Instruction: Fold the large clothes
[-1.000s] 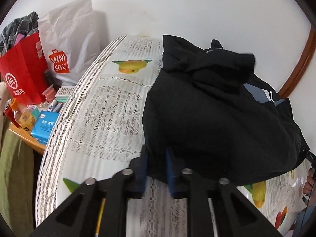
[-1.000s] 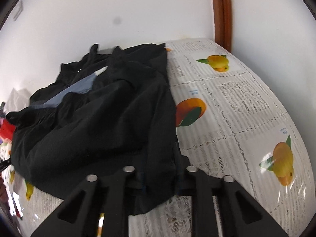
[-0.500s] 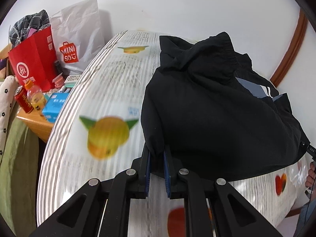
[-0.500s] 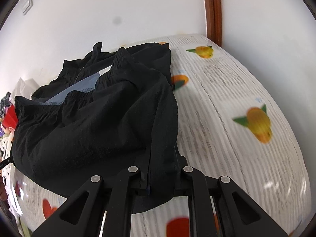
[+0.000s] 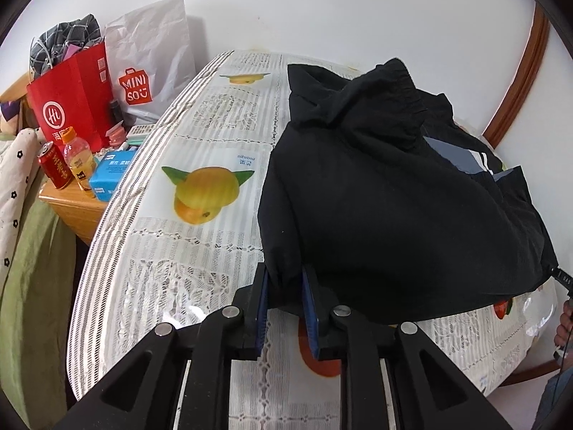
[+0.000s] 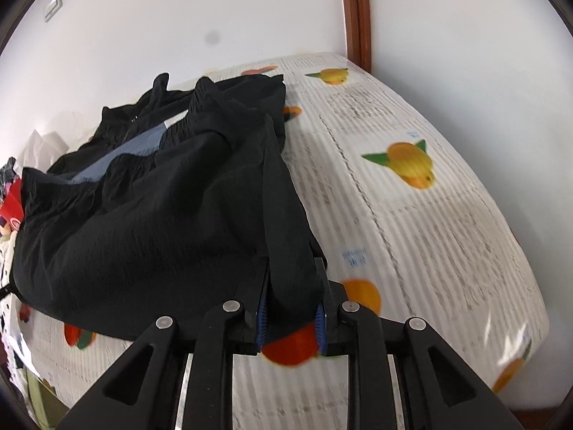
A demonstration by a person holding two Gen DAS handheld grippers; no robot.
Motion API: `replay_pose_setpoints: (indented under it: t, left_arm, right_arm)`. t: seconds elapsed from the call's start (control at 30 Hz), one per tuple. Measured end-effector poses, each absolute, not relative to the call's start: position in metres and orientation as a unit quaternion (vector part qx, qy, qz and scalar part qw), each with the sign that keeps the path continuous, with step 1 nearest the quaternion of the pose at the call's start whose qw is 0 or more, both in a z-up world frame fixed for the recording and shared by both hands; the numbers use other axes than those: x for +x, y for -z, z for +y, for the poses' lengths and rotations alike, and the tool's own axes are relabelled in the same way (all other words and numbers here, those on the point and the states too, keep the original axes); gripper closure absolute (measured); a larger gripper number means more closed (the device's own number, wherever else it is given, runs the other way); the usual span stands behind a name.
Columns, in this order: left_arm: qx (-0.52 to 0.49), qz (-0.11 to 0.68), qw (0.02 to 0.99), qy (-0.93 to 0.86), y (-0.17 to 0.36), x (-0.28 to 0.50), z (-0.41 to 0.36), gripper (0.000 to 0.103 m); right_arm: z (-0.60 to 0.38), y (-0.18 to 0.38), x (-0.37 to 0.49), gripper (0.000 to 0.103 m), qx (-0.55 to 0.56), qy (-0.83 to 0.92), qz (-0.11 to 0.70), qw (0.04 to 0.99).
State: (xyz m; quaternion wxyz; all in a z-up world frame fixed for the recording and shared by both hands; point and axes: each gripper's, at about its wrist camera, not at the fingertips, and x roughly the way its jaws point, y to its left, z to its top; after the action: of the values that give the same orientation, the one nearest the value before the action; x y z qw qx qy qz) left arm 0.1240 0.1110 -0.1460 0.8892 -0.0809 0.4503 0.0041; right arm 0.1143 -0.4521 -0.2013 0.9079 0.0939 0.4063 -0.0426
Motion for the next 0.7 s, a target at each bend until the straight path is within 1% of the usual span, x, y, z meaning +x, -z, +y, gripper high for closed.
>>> replay_pose_setpoints:
  t: [0.13,0.17,0.2,0.27,0.37,0.47,0.53,0.57,0.6,0.63,0.7]
  left_arm:
    - [-0.076,0.449,0.890,-0.005,0.134,0.129,0.111,0.076]
    - [-0.073,0.445,0.892,-0.004,0.129,0.132,0.110,0.071]
    - [-0.070,0.440,0.895,-0.004,0.125,0.134,0.110,0.064]
    - [-0.067,0.427,0.902,0.000,0.115,0.140,0.106,0.057]
    - [-0.066,0.417,0.906,0.009,0.104,0.152,0.099,0.055]
    - [-0.064,0.408,0.910,0.020,0.096,0.165,0.090,0.052]
    - [-0.060,0.405,0.912,0.027,0.092,0.174,0.085,0.051]
    - [-0.058,0.404,0.912,0.031,0.090,0.180,0.081,0.050]
    - [-0.055,0.403,0.913,0.035,0.089,0.185,0.078,0.049]
    - [-0.051,0.404,0.913,0.038,0.089,0.192,0.074,0.048]
    - [-0.041,0.404,0.913,0.043,0.089,0.201,0.068,0.041]
  right_arm:
    - [-0.450,0.187,0.113,0.082,0.079,0.056,0.403,0.910]
    - [-0.449,0.180,0.113,0.082,0.079,0.057,0.397,0.912]
    - [-0.448,0.174,0.112,0.079,0.081,0.056,0.392,0.915]
    - [-0.444,0.159,0.117,0.076,0.073,0.062,0.377,0.921]
    - [-0.434,0.143,0.127,0.067,0.061,0.056,0.357,0.930]
    - [-0.422,0.131,0.144,0.063,0.053,0.038,0.348,0.935]
    - [-0.412,0.125,0.156,0.058,0.044,0.029,0.344,0.938]
    - [-0.407,0.123,0.165,0.053,0.037,0.022,0.342,0.939]
    - [-0.403,0.121,0.170,0.049,0.032,0.018,0.342,0.939]
    - [-0.399,0.121,0.178,0.049,0.026,0.014,0.342,0.939]
    - [-0.393,0.121,0.198,0.049,0.016,0.008,0.348,0.937]
